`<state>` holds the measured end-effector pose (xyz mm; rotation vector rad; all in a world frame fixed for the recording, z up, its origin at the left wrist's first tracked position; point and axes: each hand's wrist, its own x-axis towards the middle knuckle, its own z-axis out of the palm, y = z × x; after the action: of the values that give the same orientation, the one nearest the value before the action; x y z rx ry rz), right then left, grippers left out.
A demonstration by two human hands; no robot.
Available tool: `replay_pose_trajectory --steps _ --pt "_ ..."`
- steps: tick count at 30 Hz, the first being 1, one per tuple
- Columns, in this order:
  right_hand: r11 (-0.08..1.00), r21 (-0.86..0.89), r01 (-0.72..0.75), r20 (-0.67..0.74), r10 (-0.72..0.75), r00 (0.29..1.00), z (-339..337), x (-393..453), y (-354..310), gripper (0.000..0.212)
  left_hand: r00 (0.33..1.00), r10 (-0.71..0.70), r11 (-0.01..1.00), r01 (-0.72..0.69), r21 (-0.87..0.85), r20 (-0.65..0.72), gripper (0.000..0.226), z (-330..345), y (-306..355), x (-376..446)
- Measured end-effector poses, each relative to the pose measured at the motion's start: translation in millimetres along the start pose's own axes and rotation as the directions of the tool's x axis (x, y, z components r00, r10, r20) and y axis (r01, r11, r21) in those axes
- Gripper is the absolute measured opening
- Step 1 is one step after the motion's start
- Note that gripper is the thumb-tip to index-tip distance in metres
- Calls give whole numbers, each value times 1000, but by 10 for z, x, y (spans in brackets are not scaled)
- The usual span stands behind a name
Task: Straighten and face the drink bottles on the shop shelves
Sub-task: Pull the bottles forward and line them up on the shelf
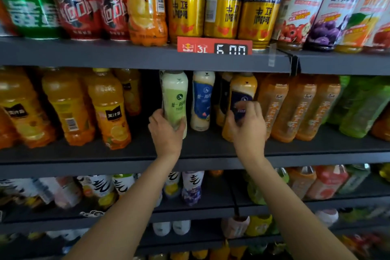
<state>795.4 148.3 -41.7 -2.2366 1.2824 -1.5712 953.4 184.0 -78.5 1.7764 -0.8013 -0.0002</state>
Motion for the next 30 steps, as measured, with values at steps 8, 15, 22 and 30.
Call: replay_pose_trajectory --steps 8,15,22,30 --pt "957 -30 -288 419 273 866 746 364 -116 67 967 23 993 -52 109 254 50 -164 -47 235" --pt "951 -33 -306 412 292 863 890 410 -134 60 937 60 988 -106 115 345 52 -268 -153 404" --pt "981 -114 -157 400 190 896 658 17 -343 67 939 91 993 -110 40 331 58 -316 -163 368" --pt "972 174 -160 555 38 831 550 -15 -282 47 934 285 958 -270 -97 215 56 -267 13 -25"
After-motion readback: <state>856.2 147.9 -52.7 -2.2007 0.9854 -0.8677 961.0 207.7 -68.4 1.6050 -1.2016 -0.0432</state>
